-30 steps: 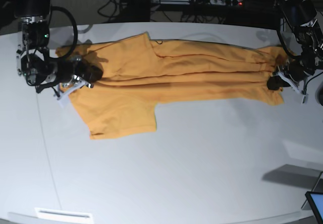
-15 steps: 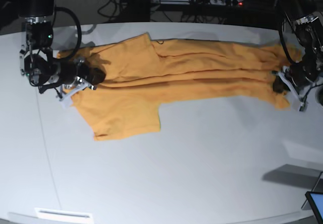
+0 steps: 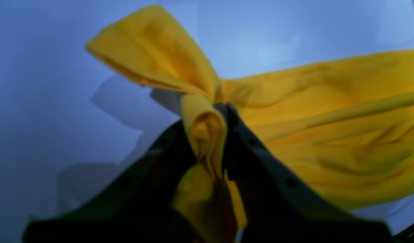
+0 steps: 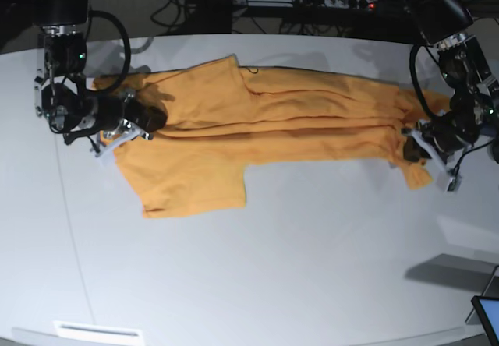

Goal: Fold the T-shirt properly

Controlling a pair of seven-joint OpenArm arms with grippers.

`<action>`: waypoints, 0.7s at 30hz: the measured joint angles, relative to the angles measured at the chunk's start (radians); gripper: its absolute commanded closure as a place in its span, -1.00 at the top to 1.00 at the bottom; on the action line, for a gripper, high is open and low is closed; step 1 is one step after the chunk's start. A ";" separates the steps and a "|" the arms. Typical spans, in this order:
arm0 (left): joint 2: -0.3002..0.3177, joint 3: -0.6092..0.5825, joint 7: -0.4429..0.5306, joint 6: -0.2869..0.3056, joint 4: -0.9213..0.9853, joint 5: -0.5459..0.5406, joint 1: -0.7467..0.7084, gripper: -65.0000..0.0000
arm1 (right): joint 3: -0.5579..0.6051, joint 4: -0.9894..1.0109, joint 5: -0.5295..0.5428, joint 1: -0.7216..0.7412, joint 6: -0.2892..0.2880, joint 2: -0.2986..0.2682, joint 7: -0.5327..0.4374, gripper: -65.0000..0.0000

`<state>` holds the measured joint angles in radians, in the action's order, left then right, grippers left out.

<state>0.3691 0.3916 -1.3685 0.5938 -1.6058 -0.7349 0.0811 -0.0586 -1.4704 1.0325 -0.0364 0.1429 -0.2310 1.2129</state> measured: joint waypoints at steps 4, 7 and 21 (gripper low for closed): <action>-0.022 -0.106 0.000 0.000 -0.007 -0.014 0.064 -1.00 | 0.000 0.000 0.000 0.000 0.000 0.001 0.000 -0.99; -0.058 -0.144 -0.004 -0.065 -0.008 -0.016 0.071 -1.00 | 0.000 0.000 0.000 0.000 0.000 0.002 0.000 -0.99; -0.193 -0.338 -0.005 -0.153 -0.008 -0.013 0.165 -1.00 | 0.000 0.001 0.001 0.000 0.000 0.002 -0.003 -0.99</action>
<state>0.1764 0.0536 -1.3735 0.4408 -1.6138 -0.7479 0.2459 -0.0586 -1.4696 1.0332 -0.0360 0.1429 -0.2291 1.2098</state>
